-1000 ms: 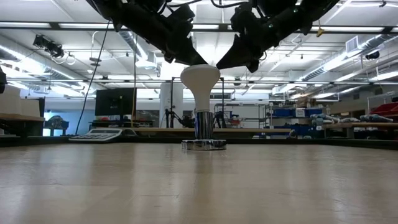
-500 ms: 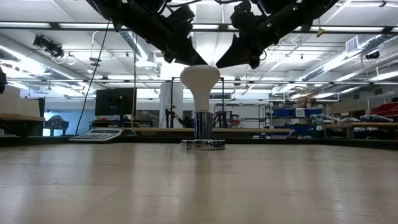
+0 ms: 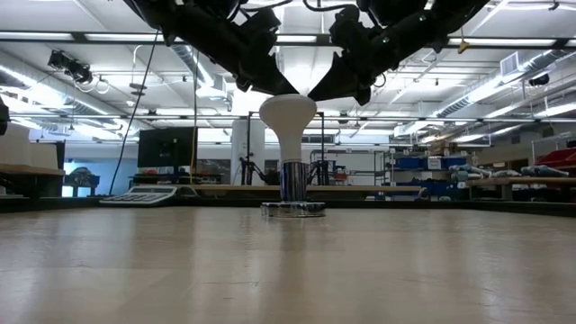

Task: Screw lightbulb
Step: Insert the lightbulb into the lamp

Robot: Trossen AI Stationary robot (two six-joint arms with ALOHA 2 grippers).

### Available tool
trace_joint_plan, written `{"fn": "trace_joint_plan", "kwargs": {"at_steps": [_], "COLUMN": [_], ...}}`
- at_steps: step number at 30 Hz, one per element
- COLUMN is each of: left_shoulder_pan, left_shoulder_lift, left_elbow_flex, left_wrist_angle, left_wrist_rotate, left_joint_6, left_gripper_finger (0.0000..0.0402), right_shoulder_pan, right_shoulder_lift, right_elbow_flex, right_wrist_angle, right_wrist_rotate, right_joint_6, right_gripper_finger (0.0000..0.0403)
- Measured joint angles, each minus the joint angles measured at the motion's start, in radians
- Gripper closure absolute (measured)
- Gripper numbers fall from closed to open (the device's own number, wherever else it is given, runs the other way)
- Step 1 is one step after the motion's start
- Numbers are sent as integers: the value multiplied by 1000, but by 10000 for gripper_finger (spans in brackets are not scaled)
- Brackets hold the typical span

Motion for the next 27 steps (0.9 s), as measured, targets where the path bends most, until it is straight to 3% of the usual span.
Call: {"fn": "trace_joint_plan", "kwargs": {"at_steps": [17,23,27], "left_shoulder_pan": [0,0,-1], "left_shoulder_lift": [2,2,2], "left_elbow_flex": [1,2,2], "left_wrist_angle": [11,6,4], "left_wrist_rotate": [2,3,3], "left_joint_6": [0,0,0], "left_gripper_finger": [402,402,402], "right_shoulder_pan": [53,37,4], "right_shoulder_lift": [1,-33,-34], "right_elbow_flex": [26,55,63], "right_wrist_angle": [-43,-78,-109], "right_wrist_rotate": [-106,40,61], "right_joint_6": [7,-29,-32], "right_gripper_finger": [394,394,394]}}
